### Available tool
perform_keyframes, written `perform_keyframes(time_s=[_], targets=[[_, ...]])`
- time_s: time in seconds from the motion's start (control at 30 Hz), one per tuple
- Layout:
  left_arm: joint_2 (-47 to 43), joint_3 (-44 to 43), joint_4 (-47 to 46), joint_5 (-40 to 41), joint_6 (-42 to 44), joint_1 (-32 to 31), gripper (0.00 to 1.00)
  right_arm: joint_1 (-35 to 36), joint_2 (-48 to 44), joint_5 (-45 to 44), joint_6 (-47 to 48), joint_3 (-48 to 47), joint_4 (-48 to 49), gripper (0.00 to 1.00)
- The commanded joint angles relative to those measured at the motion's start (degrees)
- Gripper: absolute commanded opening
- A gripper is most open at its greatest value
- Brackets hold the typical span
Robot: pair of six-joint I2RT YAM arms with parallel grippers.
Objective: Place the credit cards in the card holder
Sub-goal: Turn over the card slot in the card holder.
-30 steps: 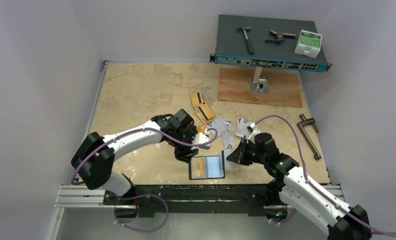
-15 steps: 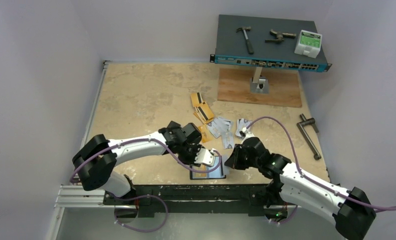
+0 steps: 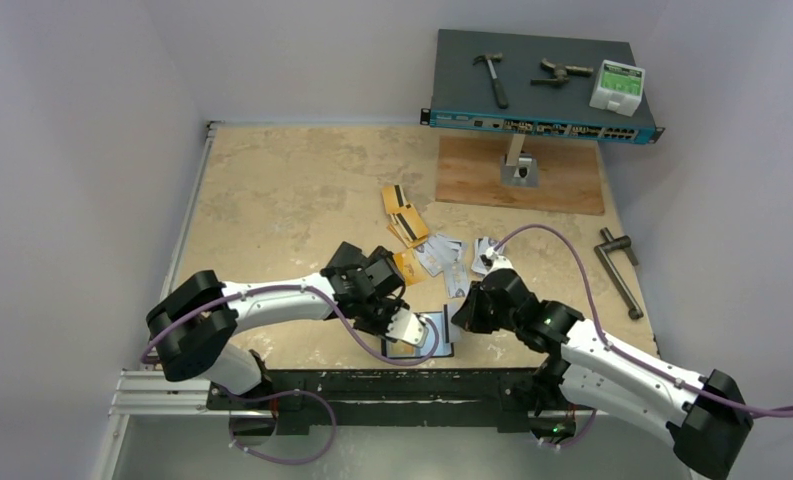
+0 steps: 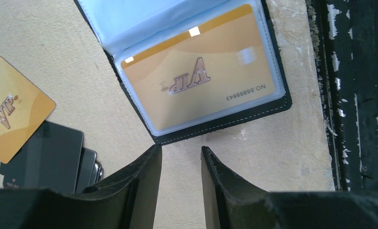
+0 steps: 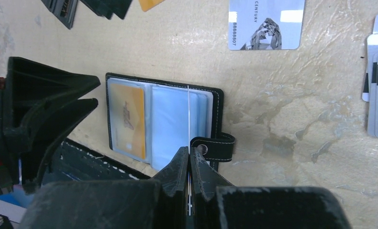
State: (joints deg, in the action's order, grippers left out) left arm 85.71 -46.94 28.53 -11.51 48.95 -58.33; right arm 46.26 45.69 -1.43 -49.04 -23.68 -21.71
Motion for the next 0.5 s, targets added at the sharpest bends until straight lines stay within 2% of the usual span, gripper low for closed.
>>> perform_keyframes(time_s=[0.0,0.23,0.47], targets=[[-0.03,0.27,-2.55,1.88,1.27,-0.89,0.35,0.74,-0.16,-2.45,0.51,-1.67,-2.27,0.00],[0.93,0.25,-2.78,3.42,1.05,-1.79,0.35,2.36,2.11,-3.71,1.17,-2.36,-3.94,0.00],[0.53,0.38,-2.46,4.04,0.91,-1.88,0.34,8.77,8.41,-8.31,0.86,-5.88,-5.13,0.00]])
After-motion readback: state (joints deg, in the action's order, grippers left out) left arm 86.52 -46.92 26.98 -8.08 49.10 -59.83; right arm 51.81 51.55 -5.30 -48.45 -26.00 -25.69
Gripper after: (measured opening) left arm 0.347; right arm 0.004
